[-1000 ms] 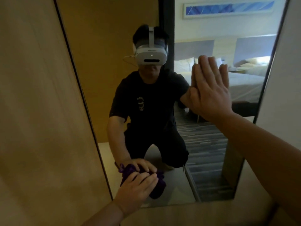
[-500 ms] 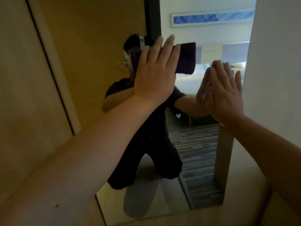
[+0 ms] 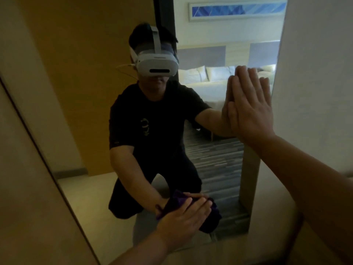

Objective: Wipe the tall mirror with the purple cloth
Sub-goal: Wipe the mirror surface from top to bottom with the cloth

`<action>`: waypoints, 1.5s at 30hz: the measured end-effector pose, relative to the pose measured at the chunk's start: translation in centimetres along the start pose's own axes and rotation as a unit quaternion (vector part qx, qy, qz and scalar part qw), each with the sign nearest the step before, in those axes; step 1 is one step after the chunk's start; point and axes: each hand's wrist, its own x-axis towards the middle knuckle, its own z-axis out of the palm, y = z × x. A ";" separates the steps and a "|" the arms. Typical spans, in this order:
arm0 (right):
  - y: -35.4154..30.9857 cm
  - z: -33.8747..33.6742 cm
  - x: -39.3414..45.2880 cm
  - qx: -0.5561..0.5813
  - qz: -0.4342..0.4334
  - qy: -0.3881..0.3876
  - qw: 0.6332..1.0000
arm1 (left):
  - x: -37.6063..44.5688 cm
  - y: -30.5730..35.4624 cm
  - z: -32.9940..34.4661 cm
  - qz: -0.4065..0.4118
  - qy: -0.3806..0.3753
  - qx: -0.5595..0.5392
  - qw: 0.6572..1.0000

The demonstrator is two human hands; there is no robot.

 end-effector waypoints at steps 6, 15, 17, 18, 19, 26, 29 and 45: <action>0.0 -2.0 0.5 0.042 0.025 -0.068 0.996 | 1.2 -2.7 -4.6 -0.050 0.064 -0.154 0.985; 4.6 -6.2 0.2 0.032 0.224 -0.090 0.970 | 15.4 -21.3 -19.3 -0.225 0.331 -0.072 0.914; 5.3 -6.2 0.7 0.027 0.232 -0.081 0.969 | 18.7 -24.7 -21.3 -0.252 0.285 -0.024 0.925; 5.5 -6.0 1.0 0.030 0.235 -0.076 0.969 | 19.7 -25.4 -21.7 -0.264 0.250 -0.011 0.932; 5.7 -5.7 1.2 0.034 0.237 -0.069 0.968 | 20.3 -25.4 -21.5 -0.266 0.218 0.000 0.939; 5.6 -3.0 -0.9 0.065 0.251 -0.066 0.964 | 16.2 -15.0 -12.8 -0.128 0.149 0.033 0.980; 5.8 -2.4 -2.8 0.090 0.251 -0.055 0.962 | 13.0 -9.6 -8.4 -0.069 0.130 0.043 0.988; 10.2 -4.9 -3.9 -0.021 0.219 -0.191 0.957 | 14.7 -11.9 -14.4 -0.142 0.269 -0.150 0.941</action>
